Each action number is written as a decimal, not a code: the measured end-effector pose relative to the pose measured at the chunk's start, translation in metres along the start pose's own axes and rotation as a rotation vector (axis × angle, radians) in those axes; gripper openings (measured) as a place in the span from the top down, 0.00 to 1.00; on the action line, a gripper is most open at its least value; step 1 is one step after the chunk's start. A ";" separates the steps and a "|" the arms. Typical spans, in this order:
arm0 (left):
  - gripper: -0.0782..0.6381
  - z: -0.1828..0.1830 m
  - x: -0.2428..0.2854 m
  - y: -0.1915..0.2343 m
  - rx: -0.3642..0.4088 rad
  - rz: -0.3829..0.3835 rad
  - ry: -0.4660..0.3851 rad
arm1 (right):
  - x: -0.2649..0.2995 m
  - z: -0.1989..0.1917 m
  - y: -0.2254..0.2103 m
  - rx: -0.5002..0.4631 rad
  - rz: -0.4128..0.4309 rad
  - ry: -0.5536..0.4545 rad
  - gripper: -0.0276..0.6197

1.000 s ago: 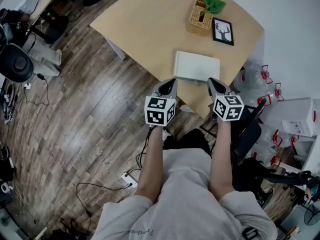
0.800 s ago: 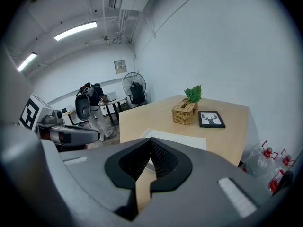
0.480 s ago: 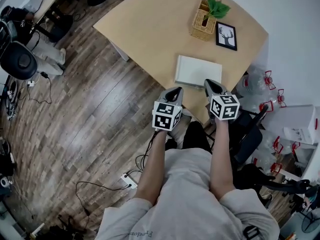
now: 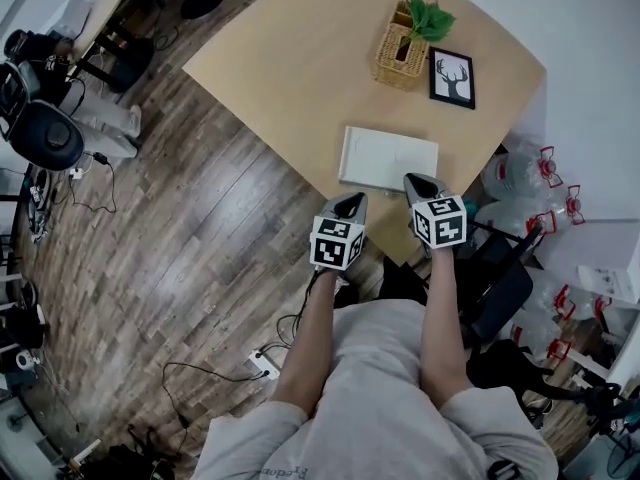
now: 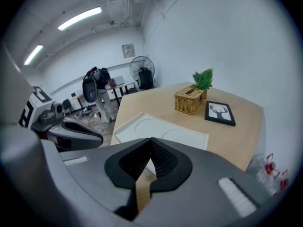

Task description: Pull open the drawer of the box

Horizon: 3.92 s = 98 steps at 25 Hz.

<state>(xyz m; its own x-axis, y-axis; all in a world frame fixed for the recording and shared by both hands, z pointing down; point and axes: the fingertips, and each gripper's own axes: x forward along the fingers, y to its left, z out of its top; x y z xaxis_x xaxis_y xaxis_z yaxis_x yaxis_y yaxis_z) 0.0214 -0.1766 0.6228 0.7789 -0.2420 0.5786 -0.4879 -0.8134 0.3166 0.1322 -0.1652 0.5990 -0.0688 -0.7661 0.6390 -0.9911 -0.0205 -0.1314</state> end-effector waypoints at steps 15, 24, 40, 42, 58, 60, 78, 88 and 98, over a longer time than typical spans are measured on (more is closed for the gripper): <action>0.82 -0.036 0.062 -0.007 -0.058 0.058 0.126 | 0.058 -0.005 -0.011 -0.285 0.259 0.183 0.95; 0.75 -0.045 0.072 -0.004 -0.115 0.128 0.097 | 0.073 -0.006 -0.009 -0.391 0.385 0.235 0.95; 0.67 -0.058 0.065 -0.010 -0.176 0.271 -0.049 | 0.085 -0.010 0.003 -0.602 0.560 0.238 0.95; 0.67 -0.060 0.069 -0.014 -0.161 0.273 -0.041 | 0.084 -0.010 0.003 -0.620 0.569 0.227 0.95; 0.67 -0.064 0.092 -0.015 -0.152 0.319 0.003 | 0.084 -0.019 0.007 -0.643 0.578 0.182 0.95; 0.67 -0.066 0.095 -0.014 -0.147 0.324 0.014 | 0.083 -0.019 0.007 -0.643 0.575 0.193 0.95; 0.71 -0.064 0.099 -0.009 -0.145 0.348 0.024 | 0.083 -0.016 0.008 -0.653 0.570 0.184 0.95; 0.71 -0.065 0.090 -0.015 -0.136 0.345 0.032 | 0.084 -0.019 0.007 -0.648 0.567 0.189 0.95; 0.71 -0.078 0.083 -0.017 -0.133 0.351 0.034 | 0.084 -0.016 0.008 -0.655 0.567 0.169 0.95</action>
<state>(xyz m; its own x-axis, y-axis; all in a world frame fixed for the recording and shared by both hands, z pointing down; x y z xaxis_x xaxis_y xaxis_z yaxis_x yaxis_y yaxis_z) 0.0632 -0.1417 0.7238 0.5425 -0.4748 0.6930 -0.7716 -0.6078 0.1876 0.1162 -0.2191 0.6634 -0.5343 -0.4428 0.7201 -0.6650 0.7460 -0.0347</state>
